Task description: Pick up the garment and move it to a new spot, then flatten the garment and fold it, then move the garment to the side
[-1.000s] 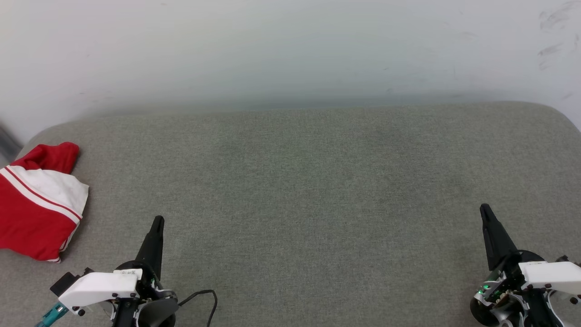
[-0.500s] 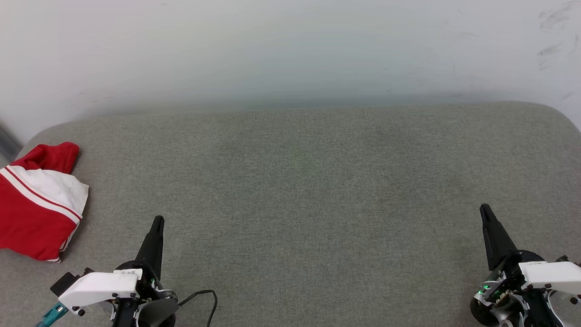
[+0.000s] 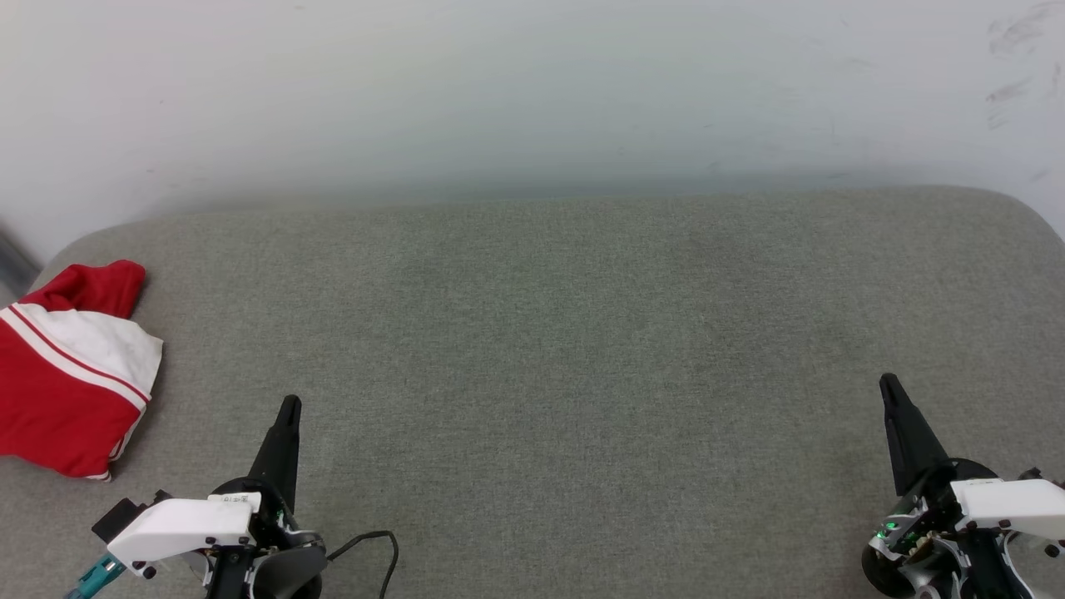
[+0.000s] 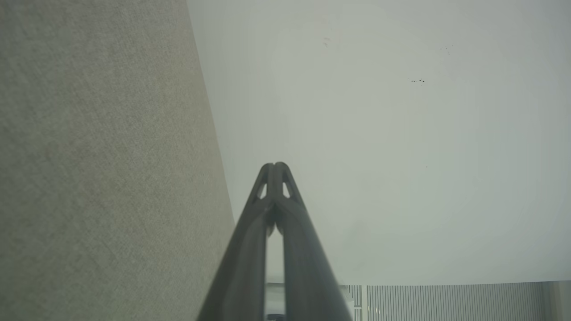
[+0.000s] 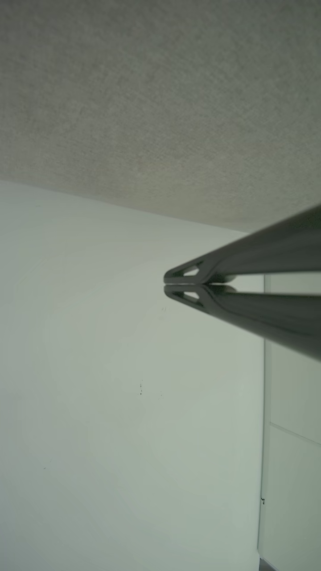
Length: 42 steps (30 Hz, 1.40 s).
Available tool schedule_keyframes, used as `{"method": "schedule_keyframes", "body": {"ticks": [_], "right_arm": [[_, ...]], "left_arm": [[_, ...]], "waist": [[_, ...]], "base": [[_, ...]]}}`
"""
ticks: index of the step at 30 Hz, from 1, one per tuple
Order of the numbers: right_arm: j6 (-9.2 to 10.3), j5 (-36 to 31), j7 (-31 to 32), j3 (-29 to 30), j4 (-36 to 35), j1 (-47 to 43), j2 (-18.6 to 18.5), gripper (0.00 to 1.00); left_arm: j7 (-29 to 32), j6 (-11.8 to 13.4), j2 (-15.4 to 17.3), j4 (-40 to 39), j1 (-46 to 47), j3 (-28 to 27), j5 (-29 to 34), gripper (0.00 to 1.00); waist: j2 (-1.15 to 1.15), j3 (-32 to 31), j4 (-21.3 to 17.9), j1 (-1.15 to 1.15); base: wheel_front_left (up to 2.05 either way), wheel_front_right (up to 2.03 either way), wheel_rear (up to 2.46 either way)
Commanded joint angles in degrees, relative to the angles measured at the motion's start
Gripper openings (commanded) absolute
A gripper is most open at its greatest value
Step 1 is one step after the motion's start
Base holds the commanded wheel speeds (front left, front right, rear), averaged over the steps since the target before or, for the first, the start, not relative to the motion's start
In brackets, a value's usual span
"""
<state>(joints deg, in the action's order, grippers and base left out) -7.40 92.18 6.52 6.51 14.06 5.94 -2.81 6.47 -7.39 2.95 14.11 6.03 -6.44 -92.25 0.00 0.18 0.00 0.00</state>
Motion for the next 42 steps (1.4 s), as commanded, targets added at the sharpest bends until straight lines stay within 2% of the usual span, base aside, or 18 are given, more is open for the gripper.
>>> {"method": "schedule_keyframes", "body": {"ticks": [1, 28, 29, 30, 31, 32, 33, 38, 42], "right_arm": [[-0.17, -0.2, 0.0, 0.0, 0.1, 0.6, -0.2, 0.0], [-0.17, -0.2, 0.0, 0.0, 0.1, 0.6, -0.2, 0.0], [0.0, 0.0, 0.0, 0.0, 0.0, 0.0, 0.0, 1.0], [0.01, 0.0, -0.1, 0.0, 0.3, -0.2, 0.1, 1.0], [0.02, 0.0, -0.1, -0.1, 0.9, -0.7, 0.2, 0.0], [0.02, 0.0, -0.1, -0.1, 1.4, -1.2, 0.2, 0.0], [0.02, 0.0, -0.2, -0.2, 1.6, -1.6, 0.2, 1.0], [0.01, -0.9, -1.7, -0.5, 1.1, -1.9, 0.2, 1.0], [0.01, -3.1, -2.8, -0.4, 0.6, -2.1, 0.2, 1.0]], "left_arm": [[0.2, -0.2, -0.1, 0.0, 0.5, -0.2, 0.3, 0.0], [0.2, -0.2, -0.1, 0.0, 0.5, -0.2, 0.3, 0.0], [0.0, 0.0, 0.0, 0.0, 0.0, 0.0, 0.0, 1.0], [-0.1, 0.0, -0.1, 0.3, -0.2, 0.1, 0.0, 1.0], [-0.2, 0.1, -0.1, 0.8, -0.6, 0.1, -0.1, 0.0], [-0.2, 0.1, -0.2, 1.3, -1.2, 0.2, -0.1, 0.0], [-0.3, 0.1, -0.3, 1.5, -1.5, 0.2, -0.1, 1.0], [-1.8, 0.0, -0.3, 0.1, -2.0, 0.1, 0.9, 1.0], [-2.9, 0.0, -0.2, -0.6, -2.1, -0.7, 4.0, 1.0]], "waist": [[0.0, 0.0, 0.0, 0.0], [0.0, 0.0, 0.0, 0.0], [0.0, 0.0, 0.0, 0.0], [0.0, 0.0, 0.0, 0.0], [0.0, 0.0, 0.0, 0.0], [0.0, 0.0, 0.0, 0.0], [0.0, 0.0, 0.0, 0.0], [0.0, 0.0, 0.0, 0.0], [0.0, 0.1, 0.0, 0.0]], "base": [[0.0, 0.0, 0.0], [0.0, 0.0, 0.0], [0.0, 0.0, 0.0], [0.0, 0.0, 0.0], [0.0, 0.0, 0.0], [0.0, 0.0, 0.0], [0.0, 0.0, 0.0], [0.0, 0.0, 0.0], [0.0, 0.0, 0.0]]}}
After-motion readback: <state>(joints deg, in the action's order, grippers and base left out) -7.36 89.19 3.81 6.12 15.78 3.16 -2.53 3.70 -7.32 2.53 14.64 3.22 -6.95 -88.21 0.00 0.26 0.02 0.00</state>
